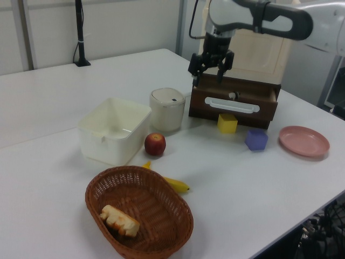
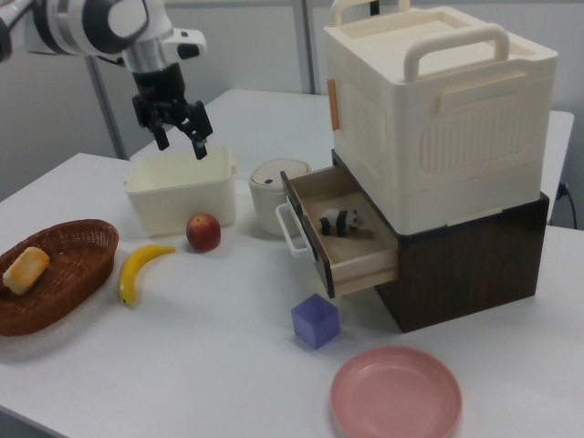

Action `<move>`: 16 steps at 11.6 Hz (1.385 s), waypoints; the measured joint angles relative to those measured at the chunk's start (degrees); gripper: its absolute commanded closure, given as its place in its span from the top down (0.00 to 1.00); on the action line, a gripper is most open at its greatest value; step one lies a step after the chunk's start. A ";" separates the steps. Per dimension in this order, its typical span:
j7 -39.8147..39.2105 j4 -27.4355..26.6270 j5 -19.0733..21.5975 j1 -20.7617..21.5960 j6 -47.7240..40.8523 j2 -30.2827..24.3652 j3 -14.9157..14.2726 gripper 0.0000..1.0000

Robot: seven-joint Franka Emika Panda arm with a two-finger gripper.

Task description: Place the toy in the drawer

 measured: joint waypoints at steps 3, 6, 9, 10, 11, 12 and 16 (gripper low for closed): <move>-0.26 -0.17 0.01 6.14 -5.55 -2.28 -7.23 1.00; -0.38 -1.52 0.02 5.56 -6.17 -2.36 -8.53 1.00; -0.41 -3.10 1.57 5.15 -6.17 -3.98 -8.62 1.00; -0.41 -3.70 1.61 5.14 -6.17 -4.60 -8.62 1.00; -0.41 -3.96 1.66 5.14 -6.17 -4.88 -8.62 1.00; -0.41 -4.14 1.69 5.15 -6.17 -4.98 -8.62 1.00; -0.74 -4.81 1.72 5.28 -6.17 -5.12 -8.62 1.00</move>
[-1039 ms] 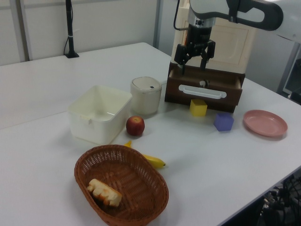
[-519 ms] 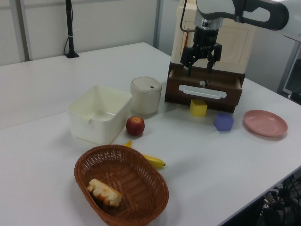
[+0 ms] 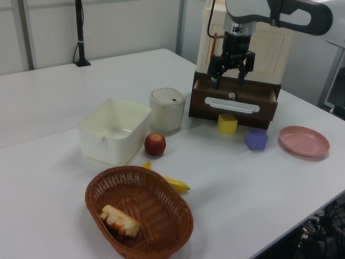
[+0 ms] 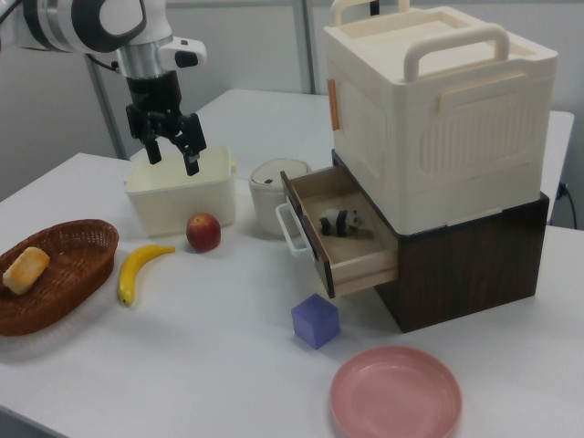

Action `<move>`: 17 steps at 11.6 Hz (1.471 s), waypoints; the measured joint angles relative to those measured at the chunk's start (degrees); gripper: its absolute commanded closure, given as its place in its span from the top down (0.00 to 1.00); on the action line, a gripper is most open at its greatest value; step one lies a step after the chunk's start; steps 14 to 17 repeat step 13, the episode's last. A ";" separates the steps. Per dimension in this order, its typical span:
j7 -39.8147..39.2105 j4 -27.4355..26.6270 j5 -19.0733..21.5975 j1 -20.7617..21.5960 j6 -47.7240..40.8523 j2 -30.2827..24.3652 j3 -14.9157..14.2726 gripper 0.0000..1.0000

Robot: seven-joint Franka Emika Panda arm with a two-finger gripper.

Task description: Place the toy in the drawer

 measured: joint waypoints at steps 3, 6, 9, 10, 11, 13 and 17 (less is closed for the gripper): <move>-0.21 -1.05 0.00 0.21 0.00 -0.69 -0.01 1.00; -0.21 -1.56 0.00 0.64 0.00 -1.03 -0.33 1.00; -0.22 -1.68 0.00 0.65 -0.08 -1.03 -0.55 1.00; -0.22 -1.70 0.00 0.65 -0.08 -1.03 -0.56 1.00; -0.22 -1.70 0.00 0.65 -0.08 -1.03 -0.58 1.00; -0.22 -1.70 0.00 0.65 -0.08 -1.03 -0.61 1.00; -0.22 -1.70 0.00 0.65 -0.08 -1.03 -0.61 1.00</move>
